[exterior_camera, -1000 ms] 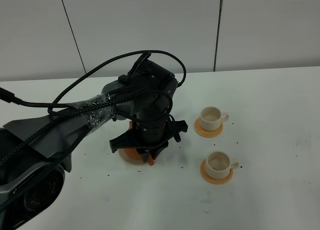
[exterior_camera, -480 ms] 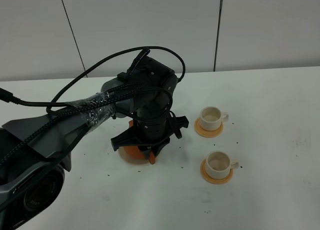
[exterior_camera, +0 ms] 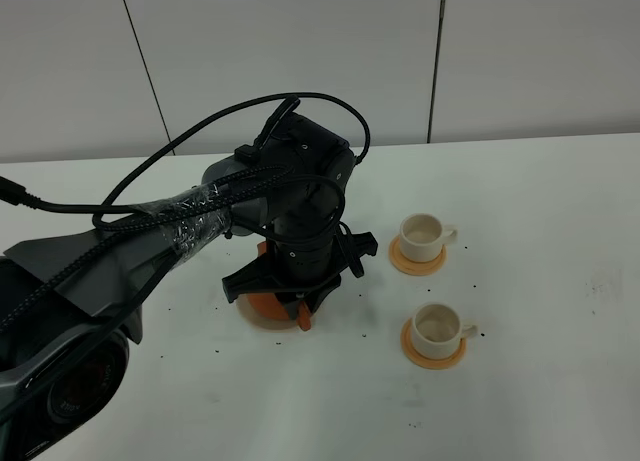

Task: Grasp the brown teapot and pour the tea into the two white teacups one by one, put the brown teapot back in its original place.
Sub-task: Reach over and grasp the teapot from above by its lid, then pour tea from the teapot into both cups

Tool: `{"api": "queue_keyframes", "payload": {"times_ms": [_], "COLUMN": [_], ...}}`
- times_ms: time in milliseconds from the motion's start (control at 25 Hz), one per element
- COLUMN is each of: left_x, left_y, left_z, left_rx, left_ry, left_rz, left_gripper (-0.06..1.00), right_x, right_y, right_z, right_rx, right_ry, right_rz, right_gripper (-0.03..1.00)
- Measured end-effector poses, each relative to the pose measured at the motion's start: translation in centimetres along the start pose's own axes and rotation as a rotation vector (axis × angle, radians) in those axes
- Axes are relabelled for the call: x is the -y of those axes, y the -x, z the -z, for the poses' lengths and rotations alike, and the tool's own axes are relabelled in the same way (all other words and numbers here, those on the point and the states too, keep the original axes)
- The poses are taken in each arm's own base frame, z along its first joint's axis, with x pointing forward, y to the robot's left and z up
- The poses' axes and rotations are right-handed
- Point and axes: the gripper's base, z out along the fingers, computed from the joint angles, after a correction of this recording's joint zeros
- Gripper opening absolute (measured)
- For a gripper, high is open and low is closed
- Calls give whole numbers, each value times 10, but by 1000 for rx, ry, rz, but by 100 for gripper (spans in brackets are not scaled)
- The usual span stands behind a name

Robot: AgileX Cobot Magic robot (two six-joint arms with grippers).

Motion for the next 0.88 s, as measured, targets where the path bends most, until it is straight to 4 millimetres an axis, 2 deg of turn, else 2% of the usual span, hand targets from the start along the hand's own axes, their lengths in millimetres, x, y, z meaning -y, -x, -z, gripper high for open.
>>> {"api": "queue_keyframes", "payload": {"times_ms": [320,600,880], "left_x": [0,0,0], "left_y": [0,0,1], "left_z": [0,0,0], "left_rx": [0,4,9], "left_ry": [0,2,5], "left_rz": [11,25,38], "left_gripper": [28,17,17], "right_x": [0,0,0], "right_y": [0,0,0], "right_z": [0,0,0], "right_rx": [0,0,0], "right_ry": [0,0,0], "right_rz": [-1,-1,-1], "right_gripper": [24,24,24]}}
